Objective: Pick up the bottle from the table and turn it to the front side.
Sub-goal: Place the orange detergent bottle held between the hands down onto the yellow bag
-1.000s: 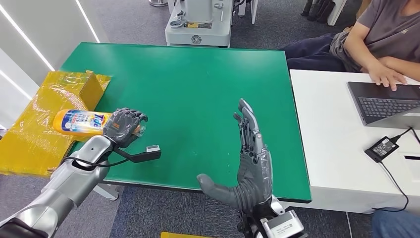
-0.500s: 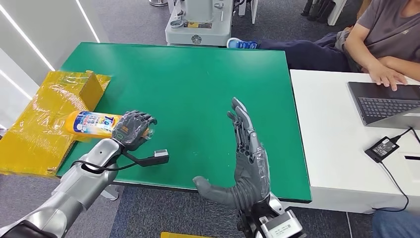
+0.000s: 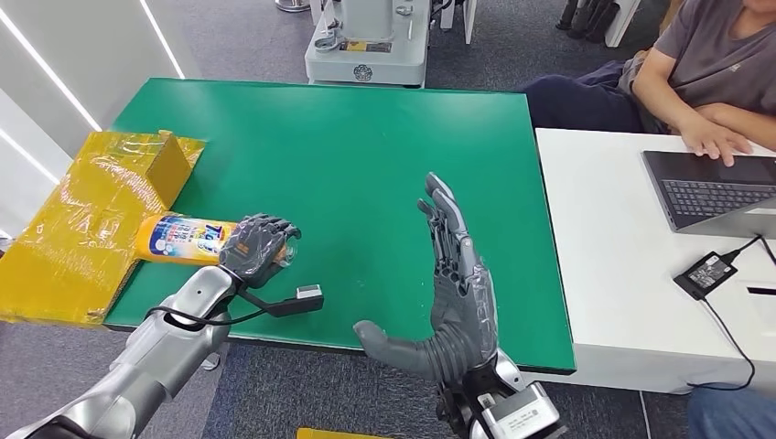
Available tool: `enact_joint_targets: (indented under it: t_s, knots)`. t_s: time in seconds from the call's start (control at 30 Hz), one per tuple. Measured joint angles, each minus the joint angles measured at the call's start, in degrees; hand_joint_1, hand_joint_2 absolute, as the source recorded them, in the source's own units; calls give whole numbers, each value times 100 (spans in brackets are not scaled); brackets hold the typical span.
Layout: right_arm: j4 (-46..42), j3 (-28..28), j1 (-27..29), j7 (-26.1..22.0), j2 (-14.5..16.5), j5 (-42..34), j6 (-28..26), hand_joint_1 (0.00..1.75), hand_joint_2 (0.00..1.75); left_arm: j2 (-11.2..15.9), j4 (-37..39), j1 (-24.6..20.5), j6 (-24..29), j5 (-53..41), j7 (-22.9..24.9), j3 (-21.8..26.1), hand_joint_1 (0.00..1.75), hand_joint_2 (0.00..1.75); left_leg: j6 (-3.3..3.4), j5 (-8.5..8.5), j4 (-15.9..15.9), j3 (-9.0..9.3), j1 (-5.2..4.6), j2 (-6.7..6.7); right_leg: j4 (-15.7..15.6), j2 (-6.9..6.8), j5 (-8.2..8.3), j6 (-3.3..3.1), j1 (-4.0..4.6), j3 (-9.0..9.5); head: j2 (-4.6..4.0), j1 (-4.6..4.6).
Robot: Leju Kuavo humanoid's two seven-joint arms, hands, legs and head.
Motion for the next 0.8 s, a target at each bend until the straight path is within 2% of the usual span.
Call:
enact_joint_targets:
  t_s: [0.03,0.07,0.27,0.63,0.73,0.8]
  knots:
    - [1,0,-1,0,0,-2,0,0,175,-2,0,3,-3,-20,30,3,14,175,0,0,0,0,0,-1,0,-1,0,0,0,0,0,-1]
    - [0,0,-2,0,0,-3,1,0,175,-3,0,6,-6,-45,71,6,0,175,0,0,0,0,0,-1,0,-1,0,0,0,0,0,-1]
    - [1,0,-6,0,1,-2,22,0,175,-15,0,20,-12,-122,282,47,0,175,0,0,0,0,0,-1,0,-1,0,0,0,0,0,0]
    - [2,0,-14,0,2,2,35,0,175,-19,0,51,30,-120,354,118,0,175,0,0,0,0,0,-1,0,-1,0,0,0,0,0,0]
    - [1,-1,-20,0,1,32,43,0,175,-59,-9,132,607,-22,324,319,0,175,0,0,0,0,0,-1,0,-1,0,0,0,0,0,0]
    - [-1,-6,-18,0,0,58,50,0,175,-137,-205,247,1066,14,61,622,0,175,0,0,1,2,-1,2,-2,2,0,0,-1,-3,0,-1]
